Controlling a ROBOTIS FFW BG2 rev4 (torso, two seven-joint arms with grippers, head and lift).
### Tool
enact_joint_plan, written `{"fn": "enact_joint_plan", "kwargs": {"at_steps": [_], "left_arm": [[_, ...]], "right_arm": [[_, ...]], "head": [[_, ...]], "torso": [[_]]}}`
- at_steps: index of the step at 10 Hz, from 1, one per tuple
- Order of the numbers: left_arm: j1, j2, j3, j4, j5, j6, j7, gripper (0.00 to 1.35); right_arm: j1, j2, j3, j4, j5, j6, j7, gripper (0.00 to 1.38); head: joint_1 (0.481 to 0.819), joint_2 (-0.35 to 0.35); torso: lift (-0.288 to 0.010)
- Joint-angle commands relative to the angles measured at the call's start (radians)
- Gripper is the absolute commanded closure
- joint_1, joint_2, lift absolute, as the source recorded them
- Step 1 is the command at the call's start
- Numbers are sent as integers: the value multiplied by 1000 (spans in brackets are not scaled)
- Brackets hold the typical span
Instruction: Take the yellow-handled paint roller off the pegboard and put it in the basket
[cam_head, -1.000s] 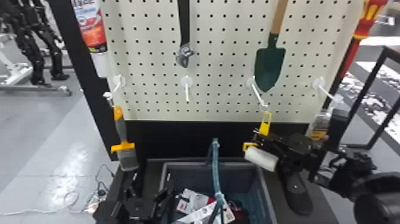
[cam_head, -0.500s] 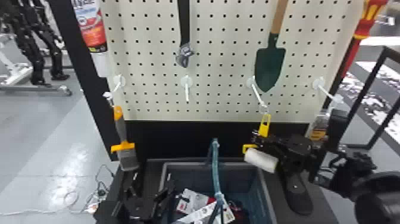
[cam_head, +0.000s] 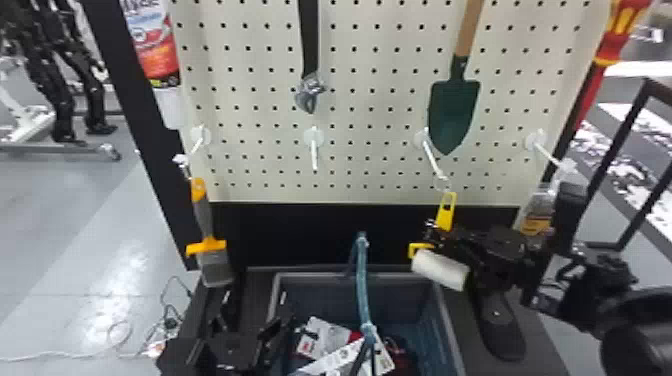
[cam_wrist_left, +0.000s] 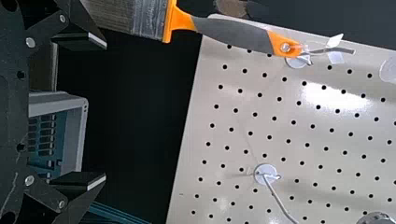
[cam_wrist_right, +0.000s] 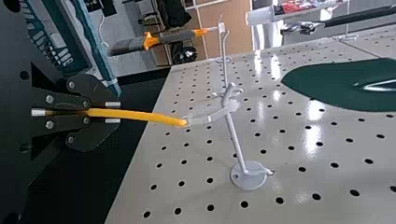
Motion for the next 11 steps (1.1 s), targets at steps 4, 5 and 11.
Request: {"fn": "enact_joint_plan", "kwargs": {"at_steps": [4, 5, 11], "left_arm": [[2, -3, 0, 0, -4, 3, 0, 291], [2, -3, 0, 0, -6, 5, 0, 291], [11, -3, 8, 0, -7, 8, 0, 289]], "right_arm": [[104, -19, -142, -203, 68, 123, -31, 1283], [103, -18, -142, -232, 60, 132, -43, 1283], [106, 7, -143, -336, 43, 189, -68, 1283]], "head": [[549, 0], [549, 0], [549, 0]], "torso": [[-100], [-100], [-100]]}}
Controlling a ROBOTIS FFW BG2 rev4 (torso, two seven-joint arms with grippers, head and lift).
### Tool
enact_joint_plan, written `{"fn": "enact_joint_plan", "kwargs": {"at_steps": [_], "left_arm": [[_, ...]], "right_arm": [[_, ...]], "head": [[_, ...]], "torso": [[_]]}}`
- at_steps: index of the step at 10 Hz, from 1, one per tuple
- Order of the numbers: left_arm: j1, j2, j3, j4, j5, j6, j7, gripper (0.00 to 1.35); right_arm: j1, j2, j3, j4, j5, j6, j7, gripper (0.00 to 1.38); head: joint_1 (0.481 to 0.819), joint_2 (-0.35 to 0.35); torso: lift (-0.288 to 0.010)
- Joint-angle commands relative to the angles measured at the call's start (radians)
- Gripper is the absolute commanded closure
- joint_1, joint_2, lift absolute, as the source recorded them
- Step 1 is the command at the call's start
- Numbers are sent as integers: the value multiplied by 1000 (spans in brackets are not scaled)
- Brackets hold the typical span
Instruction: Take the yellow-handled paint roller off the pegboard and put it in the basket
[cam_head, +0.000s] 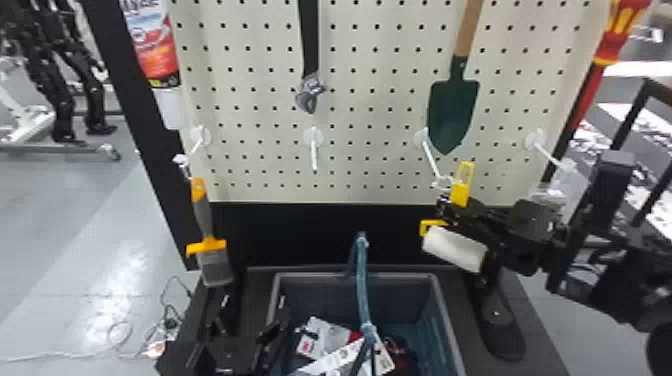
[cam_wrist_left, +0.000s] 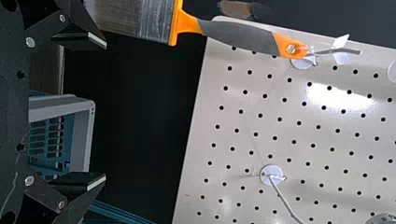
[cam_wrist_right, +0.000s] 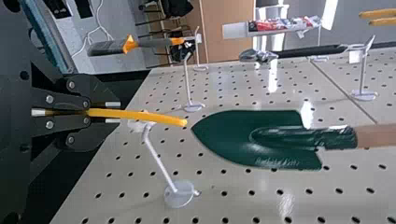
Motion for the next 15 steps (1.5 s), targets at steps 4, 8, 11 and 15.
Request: {"fn": "enact_joint_plan", "kwargs": {"at_steps": [4, 8, 11, 15], "left_arm": [[-1, -3, -7, -1, -2, 5, 0, 294], [-1, -3, -10, -3, 0, 10, 0, 294], [0, -3, -10, -1, 1, 10, 0, 294], [0, -3, -8, -1, 3, 11, 2, 294]], "right_arm": [[35, 7, -57, -103, -9, 52, -31, 1283], [102, 50, -57, -60, -31, 108, -13, 1283], [111, 76, -2, 15, -52, 127, 24, 1283], [32, 115, 105, 207, -51, 104, 98, 1283]], "head": [[549, 0], [549, 0], [549, 0], [549, 0]], "torso": [[-100], [-100], [-100], [-100]]}}
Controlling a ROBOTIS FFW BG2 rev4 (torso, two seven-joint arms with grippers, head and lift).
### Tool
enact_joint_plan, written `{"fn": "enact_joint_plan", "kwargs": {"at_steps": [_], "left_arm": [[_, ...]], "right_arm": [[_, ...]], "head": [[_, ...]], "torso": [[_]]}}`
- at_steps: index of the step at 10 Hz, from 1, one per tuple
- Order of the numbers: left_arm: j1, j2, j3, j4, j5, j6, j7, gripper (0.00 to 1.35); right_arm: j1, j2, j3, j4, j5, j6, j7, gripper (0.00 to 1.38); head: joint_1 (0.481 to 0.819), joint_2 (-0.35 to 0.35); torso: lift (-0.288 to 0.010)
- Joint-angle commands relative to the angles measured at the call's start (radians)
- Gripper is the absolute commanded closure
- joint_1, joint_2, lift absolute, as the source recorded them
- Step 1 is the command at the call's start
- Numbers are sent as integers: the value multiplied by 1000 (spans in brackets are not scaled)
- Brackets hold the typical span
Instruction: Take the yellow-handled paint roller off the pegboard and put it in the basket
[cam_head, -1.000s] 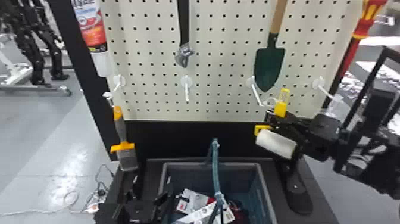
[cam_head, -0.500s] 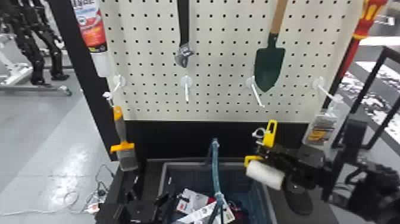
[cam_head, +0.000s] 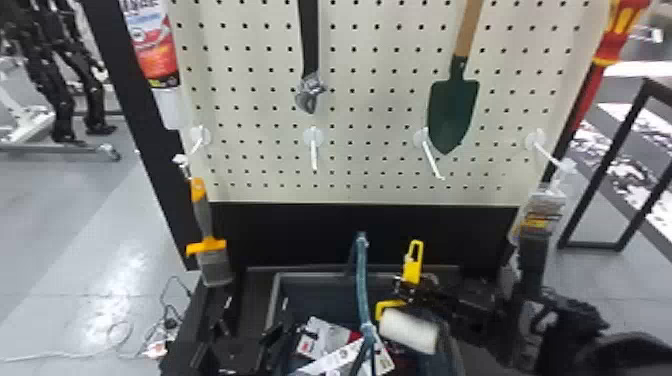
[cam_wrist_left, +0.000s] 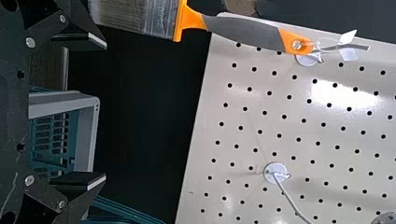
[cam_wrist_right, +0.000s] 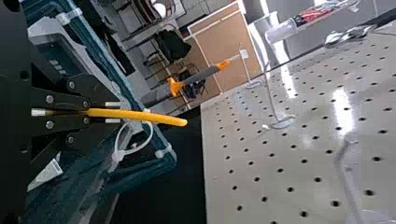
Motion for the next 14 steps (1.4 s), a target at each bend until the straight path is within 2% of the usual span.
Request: {"fn": "enact_joint_plan", "kwargs": {"at_steps": [1, 3, 4, 5, 6, 7, 8, 14], "left_arm": [[0, -3, 0, 0, 2, -1, 0, 294], [-1, -3, 0, 1, 4, -1, 0, 294], [0, -3, 0, 1, 5, -1, 0, 294], [0, -3, 0, 3, 5, -3, 0, 294], [-1, -3, 0, 3, 5, -3, 0, 294], [0, -3, 0, 3, 5, -4, 0, 294], [-1, -3, 0, 3, 5, -6, 0, 294], [-1, -3, 0, 3, 5, -8, 0, 294]], "right_arm": [[-37, 16, 41, 87, 7, -18, 18, 1283], [-67, 22, 79, 190, 7, -56, 46, 1269], [-69, 26, 81, 217, 10, -70, 46, 1157], [-70, 29, 81, 231, 12, -74, 46, 989], [-70, 31, 81, 234, 16, -88, 46, 568], [-72, 31, 81, 234, 18, -91, 46, 251], [-72, 31, 79, 234, 19, -91, 46, 99], [-72, 37, 79, 229, 16, -99, 46, 121]], "head": [[549, 0], [549, 0], [549, 0], [549, 0], [549, 0], [549, 0], [549, 0], [549, 0]], "torso": [[-100], [-100], [-100], [-100], [-100], [-100], [-100], [-100]]}}
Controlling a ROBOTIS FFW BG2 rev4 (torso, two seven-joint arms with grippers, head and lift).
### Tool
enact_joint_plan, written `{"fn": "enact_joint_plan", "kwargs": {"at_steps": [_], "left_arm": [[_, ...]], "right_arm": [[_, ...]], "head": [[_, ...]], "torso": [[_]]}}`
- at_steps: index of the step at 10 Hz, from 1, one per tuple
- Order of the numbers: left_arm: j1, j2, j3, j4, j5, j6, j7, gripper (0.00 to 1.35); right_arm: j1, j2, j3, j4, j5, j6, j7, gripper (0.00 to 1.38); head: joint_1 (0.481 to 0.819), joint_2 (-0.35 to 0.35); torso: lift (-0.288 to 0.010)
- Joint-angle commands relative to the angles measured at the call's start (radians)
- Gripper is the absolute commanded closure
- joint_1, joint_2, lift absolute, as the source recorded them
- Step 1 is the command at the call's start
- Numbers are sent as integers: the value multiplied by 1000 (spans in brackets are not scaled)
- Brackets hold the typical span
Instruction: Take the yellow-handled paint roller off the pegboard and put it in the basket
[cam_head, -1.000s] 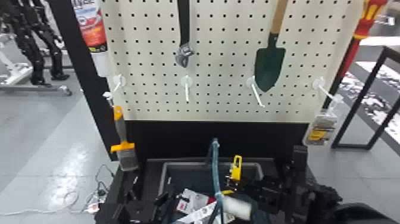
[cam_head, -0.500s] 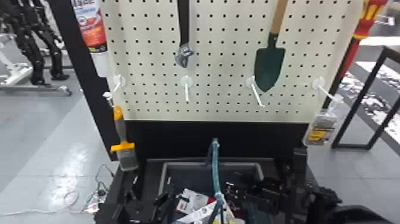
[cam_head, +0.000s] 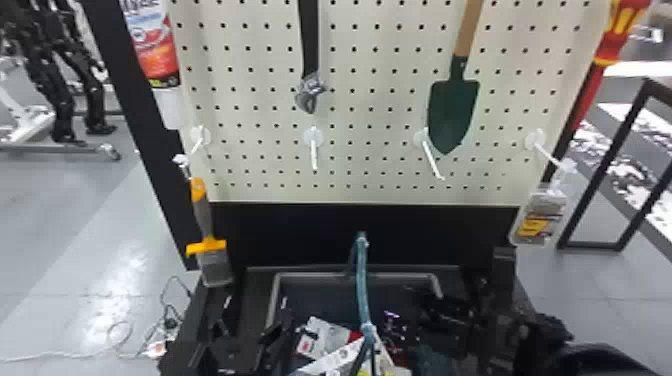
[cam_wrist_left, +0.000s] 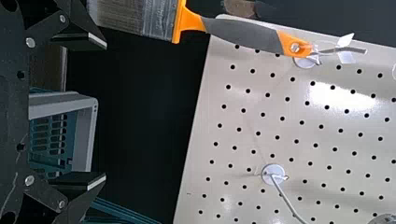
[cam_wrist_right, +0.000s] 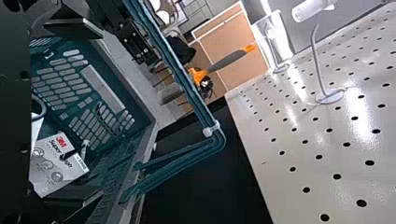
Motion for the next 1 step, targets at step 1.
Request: {"fn": "enact_joint_plan", "kwargs": {"at_steps": [1], "left_arm": [[-1, -3, 0, 0, 0, 0, 0, 294]], "right_arm": [[0, 1, 0, -1, -1, -2, 0, 121]], "head": [[549, 0]], "torso": [[-100]]}}
